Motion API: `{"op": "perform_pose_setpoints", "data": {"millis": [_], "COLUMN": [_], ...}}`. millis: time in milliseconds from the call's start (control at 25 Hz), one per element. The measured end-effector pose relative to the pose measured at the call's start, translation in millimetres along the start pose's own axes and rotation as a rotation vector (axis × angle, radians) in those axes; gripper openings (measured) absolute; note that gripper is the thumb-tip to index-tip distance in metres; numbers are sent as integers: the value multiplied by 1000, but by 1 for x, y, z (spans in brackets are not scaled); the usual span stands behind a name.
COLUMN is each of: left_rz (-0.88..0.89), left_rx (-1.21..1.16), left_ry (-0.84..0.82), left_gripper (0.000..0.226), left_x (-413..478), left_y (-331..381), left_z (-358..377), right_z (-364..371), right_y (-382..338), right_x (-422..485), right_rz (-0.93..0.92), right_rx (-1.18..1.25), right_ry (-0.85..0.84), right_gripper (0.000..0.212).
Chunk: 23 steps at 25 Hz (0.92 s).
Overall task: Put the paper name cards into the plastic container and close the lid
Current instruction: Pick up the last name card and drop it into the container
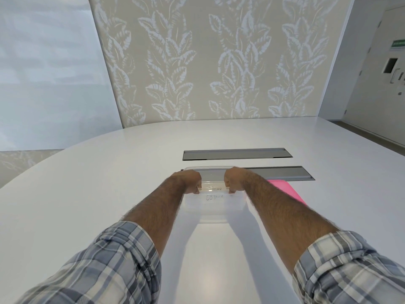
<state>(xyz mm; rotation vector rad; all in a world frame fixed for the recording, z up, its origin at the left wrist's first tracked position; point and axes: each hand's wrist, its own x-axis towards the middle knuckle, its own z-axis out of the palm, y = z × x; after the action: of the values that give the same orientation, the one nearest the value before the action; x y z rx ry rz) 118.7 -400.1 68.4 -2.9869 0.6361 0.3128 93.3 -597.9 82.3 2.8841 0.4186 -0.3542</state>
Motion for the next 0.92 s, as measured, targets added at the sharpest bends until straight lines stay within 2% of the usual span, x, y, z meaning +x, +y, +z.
{"op": "perform_pose_setpoints", "data": {"millis": [200, 360, 480, 640, 720, 800, 920], "left_rz": [15, 15, 19, 2, -17, -41, -59], "left_rx": [56, 79, 84, 28, -54, -135, -132], "left_ry": [-9, -31, -25, 0, 68, 178, 302], "left_gripper": [29, 31, 31, 31, 29, 29, 37], "left_x": [-2, -1, -1, -2, -4, -12, -26], "left_y": [4, 7, 9, 6, 3, 2, -2], "left_z": [3, 5, 5, 7, 5, 0, -8], "right_z": [5, 6, 7, 9, 9, 6, 1], "right_y": [-4, -6, -6, -5, -5, -6, -11], "right_x": [-1, -3, -6, -9, -9, -10, -12], "right_rz": [9, 9, 3, 22, 46, 67, 65], "right_rx": [-49, -62, -62, 56, 149, 206, 242], "right_ry": [24, 57, 78, 120, 190, 270, 337], "right_gripper": [30, 13, 12, 5, 5, 14, 38]}}
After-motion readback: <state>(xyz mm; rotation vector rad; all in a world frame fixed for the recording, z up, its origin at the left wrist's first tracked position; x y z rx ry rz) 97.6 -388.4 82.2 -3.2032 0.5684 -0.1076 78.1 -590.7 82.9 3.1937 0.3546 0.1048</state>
